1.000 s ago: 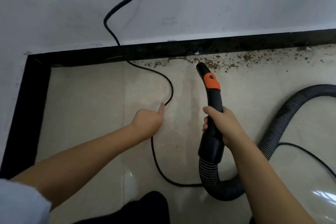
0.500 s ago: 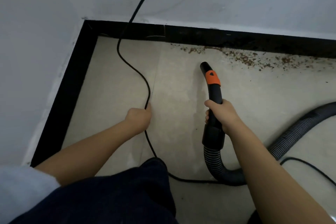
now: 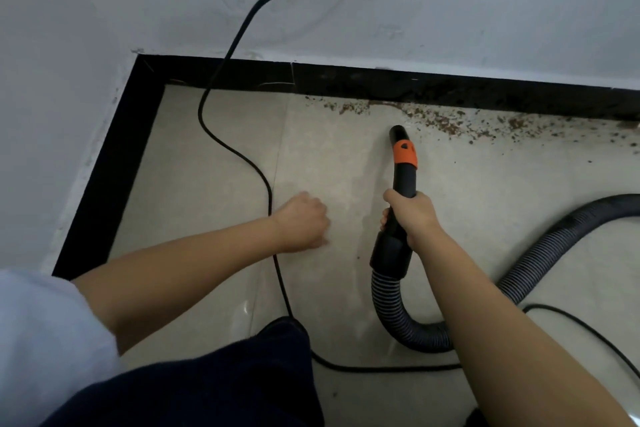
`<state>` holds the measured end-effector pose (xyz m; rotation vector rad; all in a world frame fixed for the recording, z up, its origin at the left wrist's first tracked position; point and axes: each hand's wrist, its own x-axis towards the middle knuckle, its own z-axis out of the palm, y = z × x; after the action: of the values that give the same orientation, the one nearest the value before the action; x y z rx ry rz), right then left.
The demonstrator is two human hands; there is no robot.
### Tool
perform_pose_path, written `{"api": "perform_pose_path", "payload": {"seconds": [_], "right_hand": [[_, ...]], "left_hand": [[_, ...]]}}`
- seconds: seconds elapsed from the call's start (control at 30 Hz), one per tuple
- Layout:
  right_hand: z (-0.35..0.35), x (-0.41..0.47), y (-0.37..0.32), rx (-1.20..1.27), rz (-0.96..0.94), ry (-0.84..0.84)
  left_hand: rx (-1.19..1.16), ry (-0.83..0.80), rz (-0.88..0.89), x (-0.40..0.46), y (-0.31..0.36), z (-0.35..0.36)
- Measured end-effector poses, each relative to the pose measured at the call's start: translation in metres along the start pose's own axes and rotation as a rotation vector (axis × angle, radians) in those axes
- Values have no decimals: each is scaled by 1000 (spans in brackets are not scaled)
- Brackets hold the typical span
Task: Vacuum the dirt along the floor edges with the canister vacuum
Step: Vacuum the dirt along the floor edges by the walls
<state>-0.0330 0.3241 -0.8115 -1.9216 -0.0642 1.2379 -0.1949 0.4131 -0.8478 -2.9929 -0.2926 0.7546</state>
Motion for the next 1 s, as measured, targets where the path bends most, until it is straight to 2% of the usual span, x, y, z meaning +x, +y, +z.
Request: {"api": "perform_pose_path", "payload": {"seconds": [0.07,0.13,0.2,0.23,0.3,0.43,0.5,0.57,0.83,1.0], "right_hand": [[5,4,-5,-42,-10,-31],[12,8,-10,-90,-24,-64],[19,12,-14,-115,-31,-81],[24,14,-15,-120,-33,-91],[34,16,-17,-141,-34,-127],[60,13,-20,-229,-47,-205],[71,14,-24,-240,-53,-221],[77,17,-29,-221,-56,-205],[46,25,-26,-84,-35,-4],[21,32,-31,-38,-10,78]], "left_hand": [[-541,-80,30,9,18,-15],[-1265,-191,-46,9,38,-31],[-1878,-309,-117,6,50,-36],[-2121,-313,-171,4,55,-33],[-2354,-204,-290,3,63,-32],[-2303,94,-555,5,73,-26],[-2214,176,-668,5,68,-23],[-2142,226,-703,6,60,-22],[-2021,122,-548,25,61,-35],[-1997,64,-534,46,70,-46]]}}
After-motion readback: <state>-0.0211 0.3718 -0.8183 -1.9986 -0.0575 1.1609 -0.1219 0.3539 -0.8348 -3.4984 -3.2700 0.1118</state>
